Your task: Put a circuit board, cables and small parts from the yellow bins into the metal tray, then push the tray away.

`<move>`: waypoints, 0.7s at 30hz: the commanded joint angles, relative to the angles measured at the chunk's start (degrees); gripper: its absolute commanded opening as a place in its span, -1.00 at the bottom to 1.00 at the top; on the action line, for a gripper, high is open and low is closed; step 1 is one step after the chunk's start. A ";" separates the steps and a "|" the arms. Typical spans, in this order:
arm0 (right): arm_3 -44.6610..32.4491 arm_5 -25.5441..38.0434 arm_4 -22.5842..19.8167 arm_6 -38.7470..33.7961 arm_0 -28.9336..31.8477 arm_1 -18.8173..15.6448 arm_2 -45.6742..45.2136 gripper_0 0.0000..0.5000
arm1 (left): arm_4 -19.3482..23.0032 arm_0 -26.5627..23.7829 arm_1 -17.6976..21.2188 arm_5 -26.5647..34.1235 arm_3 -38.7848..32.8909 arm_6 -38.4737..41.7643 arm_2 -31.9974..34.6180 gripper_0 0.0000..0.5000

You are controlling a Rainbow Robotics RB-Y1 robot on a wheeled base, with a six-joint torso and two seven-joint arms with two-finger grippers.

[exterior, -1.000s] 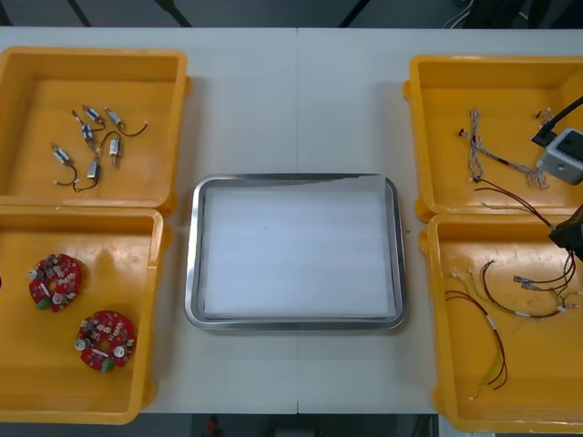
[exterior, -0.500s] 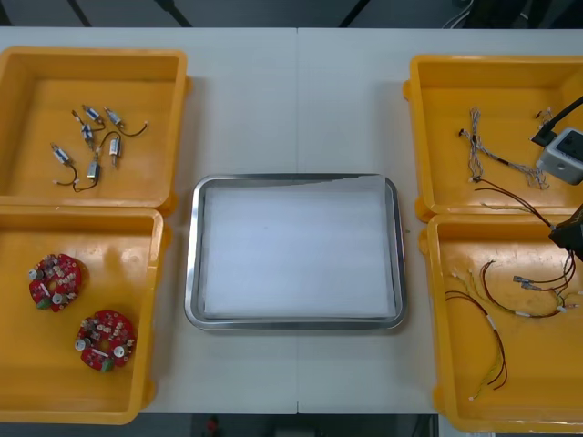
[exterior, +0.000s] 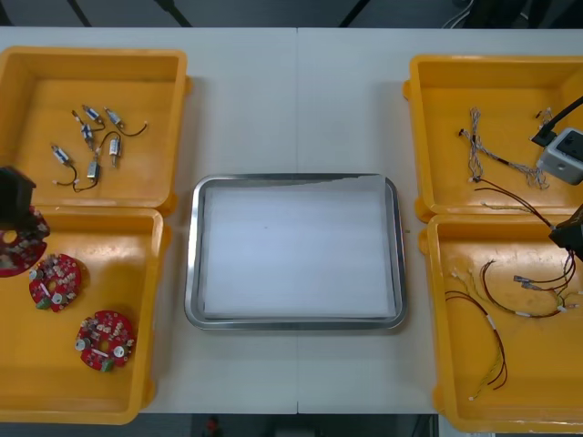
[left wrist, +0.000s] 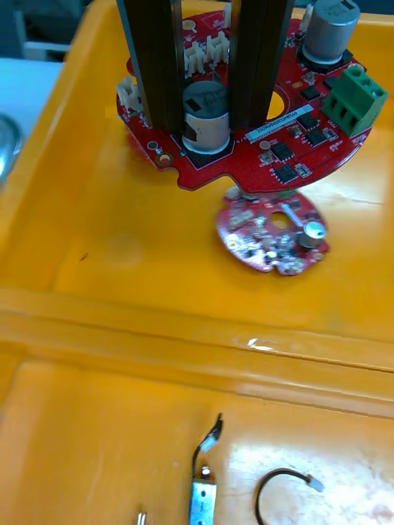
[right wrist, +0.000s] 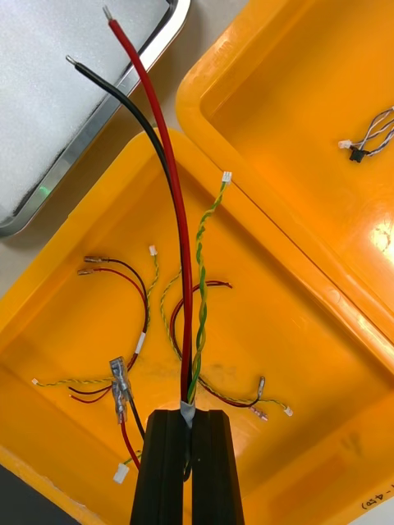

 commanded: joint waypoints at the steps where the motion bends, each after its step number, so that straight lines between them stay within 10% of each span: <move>1: -1.49 0.20 0.40 -0.13 -1.35 -2.05 0.47 -1.00 | -2.43 -9.53 -4.39 2.64 -1.52 7.45 -5.74 -1.00; 21: -1.49 0.20 0.40 -0.13 -1.35 -2.05 0.47 -1.00 | -14.65 -28.34 -24.07 12.49 -4.16 34.00 -26.57 -1.00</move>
